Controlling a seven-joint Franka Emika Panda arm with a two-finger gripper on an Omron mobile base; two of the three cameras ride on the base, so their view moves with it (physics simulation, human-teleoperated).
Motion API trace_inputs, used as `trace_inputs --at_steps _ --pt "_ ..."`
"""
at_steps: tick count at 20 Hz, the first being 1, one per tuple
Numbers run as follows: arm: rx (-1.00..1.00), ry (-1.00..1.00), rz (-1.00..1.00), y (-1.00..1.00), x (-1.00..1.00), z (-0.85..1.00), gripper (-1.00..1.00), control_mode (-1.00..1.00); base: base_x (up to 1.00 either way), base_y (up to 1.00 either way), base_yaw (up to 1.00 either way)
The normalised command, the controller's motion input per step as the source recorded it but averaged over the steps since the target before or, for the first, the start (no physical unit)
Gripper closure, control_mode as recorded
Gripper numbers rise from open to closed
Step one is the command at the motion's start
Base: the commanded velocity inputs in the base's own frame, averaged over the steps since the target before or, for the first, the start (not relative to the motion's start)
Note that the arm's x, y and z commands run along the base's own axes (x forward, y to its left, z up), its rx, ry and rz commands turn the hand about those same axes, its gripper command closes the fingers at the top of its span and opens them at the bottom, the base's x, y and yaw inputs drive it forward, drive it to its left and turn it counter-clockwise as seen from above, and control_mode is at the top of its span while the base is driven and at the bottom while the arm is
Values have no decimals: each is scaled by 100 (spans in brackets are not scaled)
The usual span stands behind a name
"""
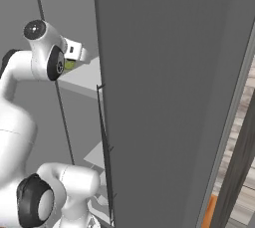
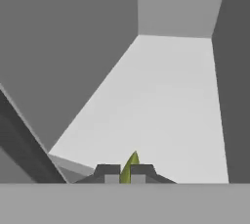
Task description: Take the onion and lemon wedge out of the freezer and place them in the tupperware container on the counter. Then put the tupperware containing the vegetables back in the freezer.
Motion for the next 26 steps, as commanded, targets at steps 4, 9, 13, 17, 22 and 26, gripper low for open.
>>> trace_inputs --at_steps 4,9,13,17,22,26 --pt "0 0 0 -5 -97 20 100 -100 0 0 0" --pt "0 0 0 0 -80 27 100 -100 0 0 0" --pt "0 0 0 -6 -72 30 100 -100 0 0 0" --pt "0 3 0 -24 -62 22 100 -100 0 0 0" --pt "0 4 0 -17 -36 1 100 -100 0 0 0" --pt "0 6 0 -1 -1 0 100 -100 0 0 0"
